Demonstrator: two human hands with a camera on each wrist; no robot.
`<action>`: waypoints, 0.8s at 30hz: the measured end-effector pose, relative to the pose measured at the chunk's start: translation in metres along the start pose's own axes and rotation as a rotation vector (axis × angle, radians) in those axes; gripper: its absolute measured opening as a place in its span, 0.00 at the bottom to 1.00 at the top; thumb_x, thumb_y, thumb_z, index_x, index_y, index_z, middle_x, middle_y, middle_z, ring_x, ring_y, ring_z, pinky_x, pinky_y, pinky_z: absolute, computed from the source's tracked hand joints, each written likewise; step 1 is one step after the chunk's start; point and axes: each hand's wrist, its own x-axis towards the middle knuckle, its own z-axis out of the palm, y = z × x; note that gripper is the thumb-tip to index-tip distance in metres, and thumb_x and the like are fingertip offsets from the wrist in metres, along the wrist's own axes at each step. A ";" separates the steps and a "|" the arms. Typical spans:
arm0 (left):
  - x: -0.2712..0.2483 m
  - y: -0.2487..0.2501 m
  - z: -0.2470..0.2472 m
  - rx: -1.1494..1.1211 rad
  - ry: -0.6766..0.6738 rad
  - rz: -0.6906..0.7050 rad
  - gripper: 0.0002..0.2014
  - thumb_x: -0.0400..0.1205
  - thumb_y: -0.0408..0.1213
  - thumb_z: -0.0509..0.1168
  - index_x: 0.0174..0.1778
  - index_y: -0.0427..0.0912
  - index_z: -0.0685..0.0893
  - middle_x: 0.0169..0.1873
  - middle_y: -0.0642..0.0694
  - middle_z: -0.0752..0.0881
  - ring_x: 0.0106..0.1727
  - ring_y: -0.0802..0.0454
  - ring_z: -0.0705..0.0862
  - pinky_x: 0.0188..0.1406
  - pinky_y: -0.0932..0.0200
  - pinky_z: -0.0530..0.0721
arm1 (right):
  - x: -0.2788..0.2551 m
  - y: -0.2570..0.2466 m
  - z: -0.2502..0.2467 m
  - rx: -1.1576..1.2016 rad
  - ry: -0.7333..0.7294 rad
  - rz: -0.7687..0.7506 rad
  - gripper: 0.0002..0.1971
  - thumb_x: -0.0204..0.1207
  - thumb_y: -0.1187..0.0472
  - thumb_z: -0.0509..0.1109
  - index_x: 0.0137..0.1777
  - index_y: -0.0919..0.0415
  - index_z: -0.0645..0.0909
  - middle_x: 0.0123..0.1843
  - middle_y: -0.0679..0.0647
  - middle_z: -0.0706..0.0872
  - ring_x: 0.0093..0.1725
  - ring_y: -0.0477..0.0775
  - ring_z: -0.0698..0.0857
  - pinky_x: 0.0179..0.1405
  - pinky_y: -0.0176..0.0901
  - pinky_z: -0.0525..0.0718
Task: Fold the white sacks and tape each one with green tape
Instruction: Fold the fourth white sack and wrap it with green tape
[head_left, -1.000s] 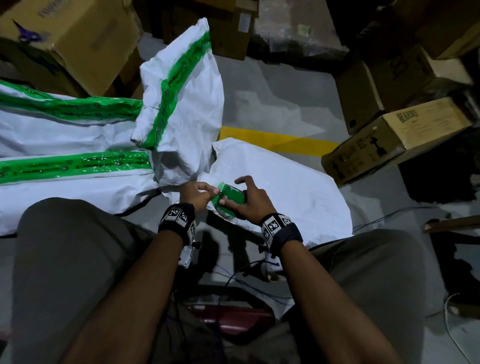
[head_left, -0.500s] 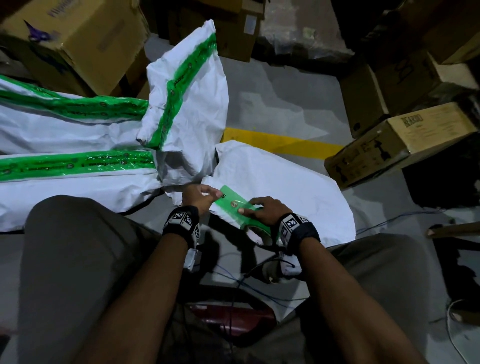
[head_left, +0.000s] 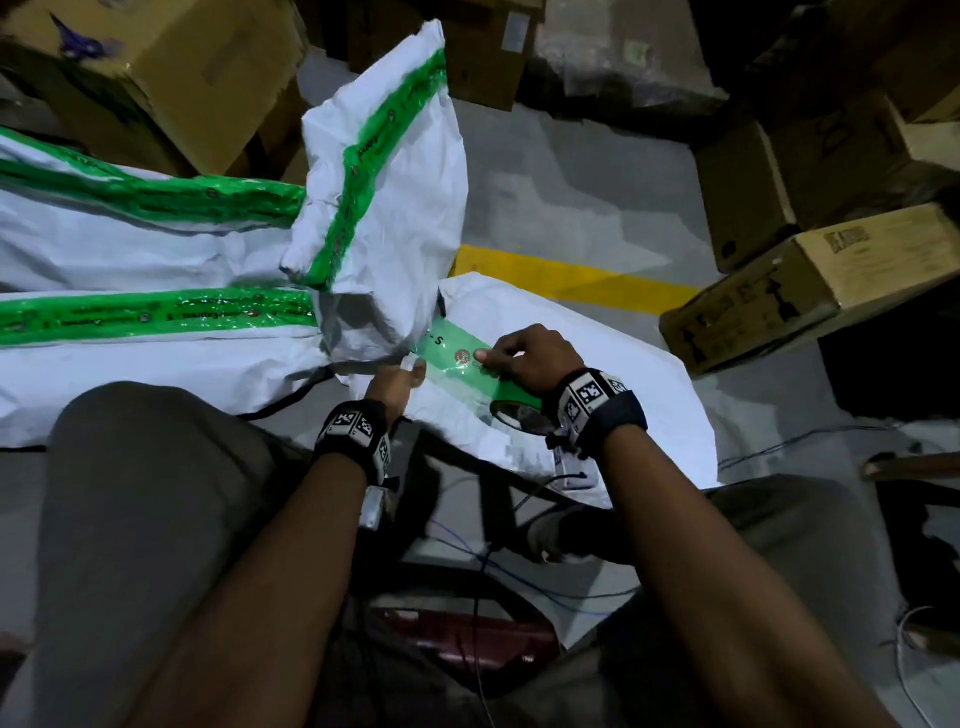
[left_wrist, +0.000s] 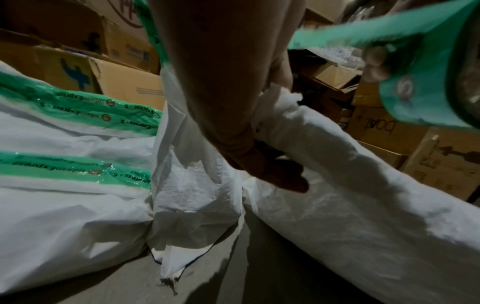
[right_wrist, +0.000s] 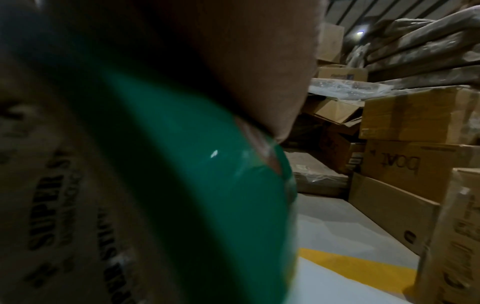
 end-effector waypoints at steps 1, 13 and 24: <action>0.000 0.000 -0.001 -0.040 -0.015 -0.013 0.20 0.90 0.35 0.60 0.72 0.24 0.78 0.71 0.26 0.80 0.57 0.48 0.79 0.50 0.59 0.81 | 0.007 -0.005 0.001 -0.044 -0.009 0.000 0.22 0.73 0.30 0.71 0.36 0.48 0.90 0.37 0.48 0.90 0.42 0.52 0.87 0.42 0.50 0.87; -0.007 -0.004 -0.005 -0.472 -0.031 -0.153 0.21 0.90 0.31 0.57 0.78 0.26 0.72 0.51 0.38 0.81 0.40 0.51 0.80 0.39 0.58 0.81 | 0.069 -0.020 0.029 -0.329 -0.173 0.090 0.37 0.62 0.20 0.71 0.23 0.56 0.72 0.23 0.49 0.77 0.30 0.55 0.82 0.28 0.40 0.69; 0.008 -0.016 0.010 -0.025 0.179 -0.015 0.28 0.73 0.54 0.79 0.59 0.35 0.88 0.47 0.40 0.90 0.52 0.43 0.87 0.55 0.53 0.84 | 0.078 -0.021 0.061 -0.443 -0.186 0.100 0.32 0.66 0.22 0.69 0.31 0.54 0.78 0.31 0.49 0.80 0.38 0.59 0.84 0.36 0.42 0.75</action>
